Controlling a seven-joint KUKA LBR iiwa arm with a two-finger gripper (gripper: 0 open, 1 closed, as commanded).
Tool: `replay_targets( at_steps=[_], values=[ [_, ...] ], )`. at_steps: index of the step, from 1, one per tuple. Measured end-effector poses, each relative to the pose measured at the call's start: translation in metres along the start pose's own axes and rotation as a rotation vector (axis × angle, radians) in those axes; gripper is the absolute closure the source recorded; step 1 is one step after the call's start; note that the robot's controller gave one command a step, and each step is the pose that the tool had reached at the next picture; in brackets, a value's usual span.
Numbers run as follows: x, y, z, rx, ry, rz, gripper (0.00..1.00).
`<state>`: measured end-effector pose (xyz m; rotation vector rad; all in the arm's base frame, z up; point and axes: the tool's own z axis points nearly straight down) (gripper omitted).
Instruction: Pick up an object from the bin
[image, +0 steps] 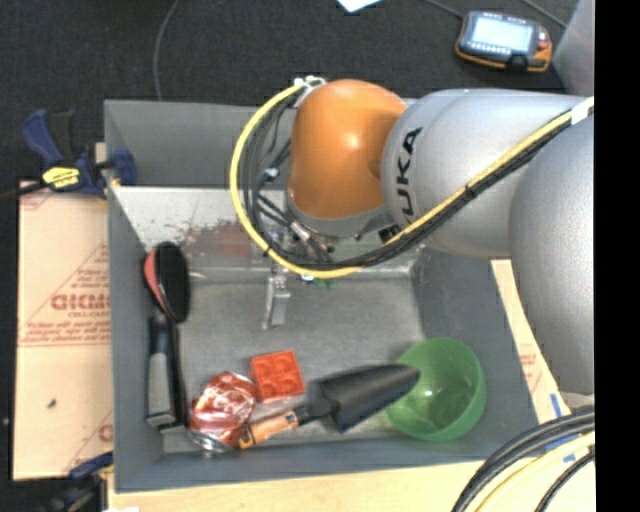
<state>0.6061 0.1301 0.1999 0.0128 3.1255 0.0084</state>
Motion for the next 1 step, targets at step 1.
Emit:
replay_targets(
  at_steps=[1],
  values=[
    [0.0875, 0.0196, 0.0164, 0.004, 0.012, 0.080, 0.00]
  ],
)
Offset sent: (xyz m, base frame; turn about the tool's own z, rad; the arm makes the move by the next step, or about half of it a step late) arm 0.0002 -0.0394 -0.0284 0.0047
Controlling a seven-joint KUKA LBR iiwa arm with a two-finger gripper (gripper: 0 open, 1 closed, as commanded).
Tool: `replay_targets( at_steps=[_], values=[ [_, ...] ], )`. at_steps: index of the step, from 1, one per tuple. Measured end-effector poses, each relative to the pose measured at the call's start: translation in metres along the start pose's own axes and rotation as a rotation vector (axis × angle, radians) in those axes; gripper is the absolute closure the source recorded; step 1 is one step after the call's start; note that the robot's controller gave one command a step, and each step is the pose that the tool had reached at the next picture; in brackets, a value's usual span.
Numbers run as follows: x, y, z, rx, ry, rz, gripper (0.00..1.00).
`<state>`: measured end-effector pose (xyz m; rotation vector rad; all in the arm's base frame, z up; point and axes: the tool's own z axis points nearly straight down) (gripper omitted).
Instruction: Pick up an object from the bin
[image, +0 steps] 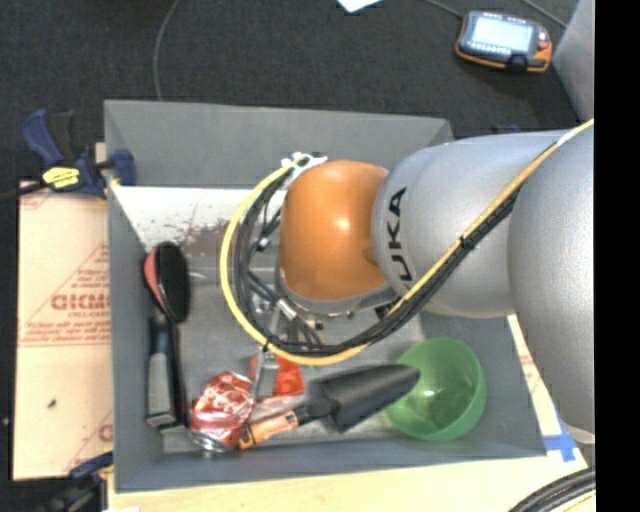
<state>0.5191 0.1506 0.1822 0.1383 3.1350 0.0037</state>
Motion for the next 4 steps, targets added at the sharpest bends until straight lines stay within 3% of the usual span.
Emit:
replay_targets(
  at_steps=[1, 2, 3, 4],
  values=[
    [-0.026, -0.011, 0.002, -0.003, -0.005, -0.032, 0.00],
    [-0.039, -0.019, 0.055, -0.003, -0.004, -0.028, 0.00],
    [-0.063, -0.087, 0.061, -0.001, -0.020, 0.146, 0.00],
    [-0.036, -0.032, 0.109, -0.001, -0.008, -0.230, 0.00]
  ],
)
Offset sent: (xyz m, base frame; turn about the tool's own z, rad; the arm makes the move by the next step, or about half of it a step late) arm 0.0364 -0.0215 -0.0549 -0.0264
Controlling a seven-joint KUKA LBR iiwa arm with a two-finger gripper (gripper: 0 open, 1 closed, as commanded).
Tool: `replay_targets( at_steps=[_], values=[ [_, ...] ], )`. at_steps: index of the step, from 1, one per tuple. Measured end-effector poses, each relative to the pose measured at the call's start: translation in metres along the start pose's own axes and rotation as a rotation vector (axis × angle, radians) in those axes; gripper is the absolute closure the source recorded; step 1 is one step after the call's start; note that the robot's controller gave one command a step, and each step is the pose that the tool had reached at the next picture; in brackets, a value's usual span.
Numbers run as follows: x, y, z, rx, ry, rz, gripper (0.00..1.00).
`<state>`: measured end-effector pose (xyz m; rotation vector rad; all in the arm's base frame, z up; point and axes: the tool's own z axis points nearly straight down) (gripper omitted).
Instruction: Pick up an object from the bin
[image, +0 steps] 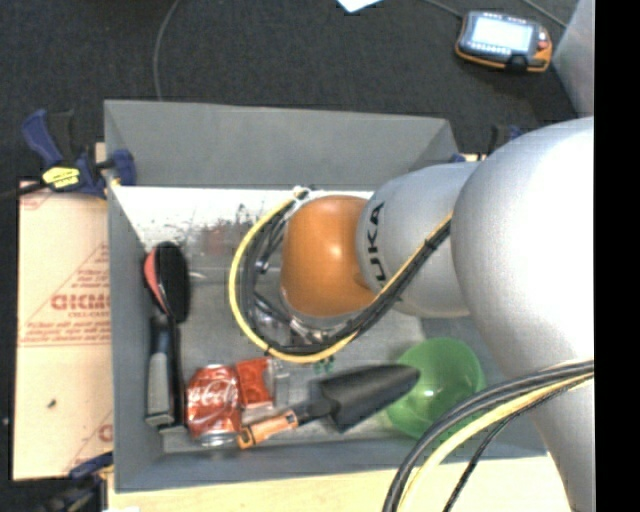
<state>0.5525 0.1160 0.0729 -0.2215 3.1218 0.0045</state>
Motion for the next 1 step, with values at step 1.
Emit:
replay_targets(
  at_steps=[1],
  values=[
    [0.0452, -0.0581, -0.0021, 0.002, -0.020, 0.167, 1.00]
  ],
)
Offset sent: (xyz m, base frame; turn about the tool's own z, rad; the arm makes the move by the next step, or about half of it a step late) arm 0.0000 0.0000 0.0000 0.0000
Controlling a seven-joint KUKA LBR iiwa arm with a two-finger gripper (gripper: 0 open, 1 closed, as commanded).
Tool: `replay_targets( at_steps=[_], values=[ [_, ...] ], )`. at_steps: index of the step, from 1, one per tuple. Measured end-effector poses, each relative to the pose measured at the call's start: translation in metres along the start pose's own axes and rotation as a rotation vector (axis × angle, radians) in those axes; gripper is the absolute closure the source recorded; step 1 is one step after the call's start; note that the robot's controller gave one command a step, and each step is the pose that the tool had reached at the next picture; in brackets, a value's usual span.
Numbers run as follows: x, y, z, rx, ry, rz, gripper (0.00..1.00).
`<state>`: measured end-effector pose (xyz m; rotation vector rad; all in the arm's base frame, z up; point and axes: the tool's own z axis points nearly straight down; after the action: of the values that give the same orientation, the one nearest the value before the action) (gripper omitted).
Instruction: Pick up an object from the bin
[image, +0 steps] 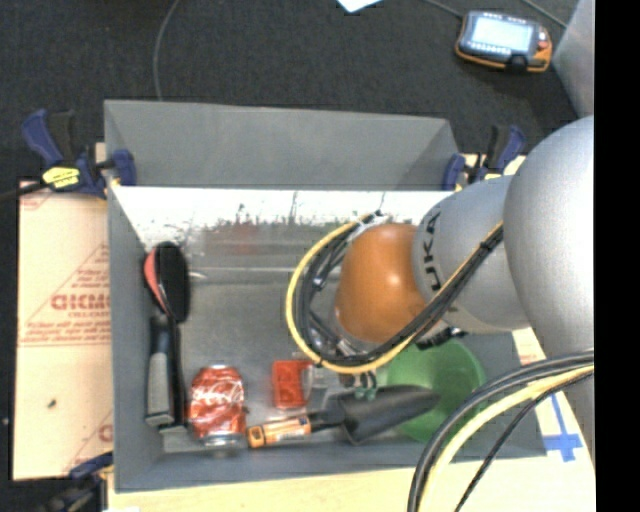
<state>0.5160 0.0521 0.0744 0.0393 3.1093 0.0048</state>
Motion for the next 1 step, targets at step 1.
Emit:
replay_targets(
  at_steps=[1],
  values=[
    [0.0000, 0.0000, 0.0000, 0.000, 0.000, 0.000, 1.00]
  ],
)
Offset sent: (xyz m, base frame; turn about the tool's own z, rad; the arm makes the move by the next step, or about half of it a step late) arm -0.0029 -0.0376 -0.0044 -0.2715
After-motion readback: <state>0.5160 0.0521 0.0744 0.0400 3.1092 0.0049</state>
